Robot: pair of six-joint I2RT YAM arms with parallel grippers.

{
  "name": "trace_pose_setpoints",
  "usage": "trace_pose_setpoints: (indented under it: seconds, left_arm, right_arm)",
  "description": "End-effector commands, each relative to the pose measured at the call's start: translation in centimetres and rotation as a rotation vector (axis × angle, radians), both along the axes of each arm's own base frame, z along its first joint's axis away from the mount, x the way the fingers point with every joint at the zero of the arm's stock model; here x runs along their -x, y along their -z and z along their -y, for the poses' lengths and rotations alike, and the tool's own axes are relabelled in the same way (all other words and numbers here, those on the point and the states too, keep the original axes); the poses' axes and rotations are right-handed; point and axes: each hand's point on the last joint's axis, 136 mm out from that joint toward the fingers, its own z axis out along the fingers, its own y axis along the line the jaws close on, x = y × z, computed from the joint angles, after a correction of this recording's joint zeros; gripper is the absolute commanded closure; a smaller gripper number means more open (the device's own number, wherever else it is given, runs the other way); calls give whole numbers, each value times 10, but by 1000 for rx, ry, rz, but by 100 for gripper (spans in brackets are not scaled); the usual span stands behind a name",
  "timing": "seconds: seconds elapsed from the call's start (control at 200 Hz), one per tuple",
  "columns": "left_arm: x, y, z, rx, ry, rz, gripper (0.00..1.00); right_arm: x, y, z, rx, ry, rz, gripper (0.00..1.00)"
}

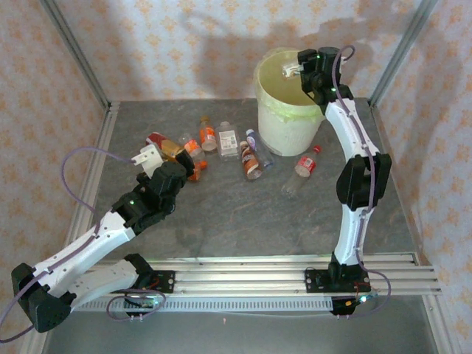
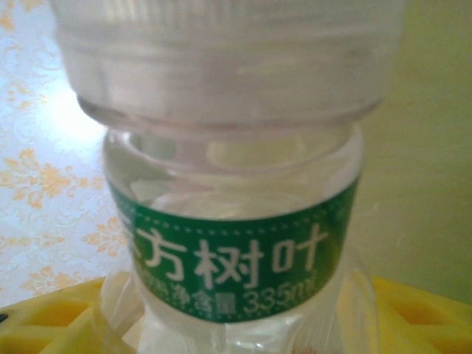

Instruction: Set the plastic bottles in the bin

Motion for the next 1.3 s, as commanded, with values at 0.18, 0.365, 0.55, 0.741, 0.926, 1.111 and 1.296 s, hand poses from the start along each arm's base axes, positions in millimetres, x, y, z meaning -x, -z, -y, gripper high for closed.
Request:
trace_pose_setpoints:
  seconds: [0.18, 0.365, 0.55, 0.741, 0.926, 1.111, 1.296]
  left_arm:
    - [0, 9, -13, -28, -65, -13, 0]
    - [0, 14, -13, -23, -67, -20, 0]
    - [-1, 16, -12, -13, -69, -17, 0]
    - [-4, 18, -11, -9, -64, -24, 0]
    - [-4, 20, -11, -9, -65, -29, 0]
    - [-5, 26, -12, 7, -82, -28, 0]
    - [-17, 32, 2, 27, -27, -40, 0]
  right_arm:
    - [0, -22, -3, -12, 5, 27, 19]
    - [14, -33, -2, 0, -2, 22, 8]
    - [31, -38, 13, 49, 54, 14, 1]
    - [37, -26, 25, 190, 71, -58, 1]
    - [50, -35, 25, 261, 36, -38, 1]
    - [73, -76, 19, 410, -69, 66, 1]
    - [109, -104, 11, 566, -190, 126, 1]
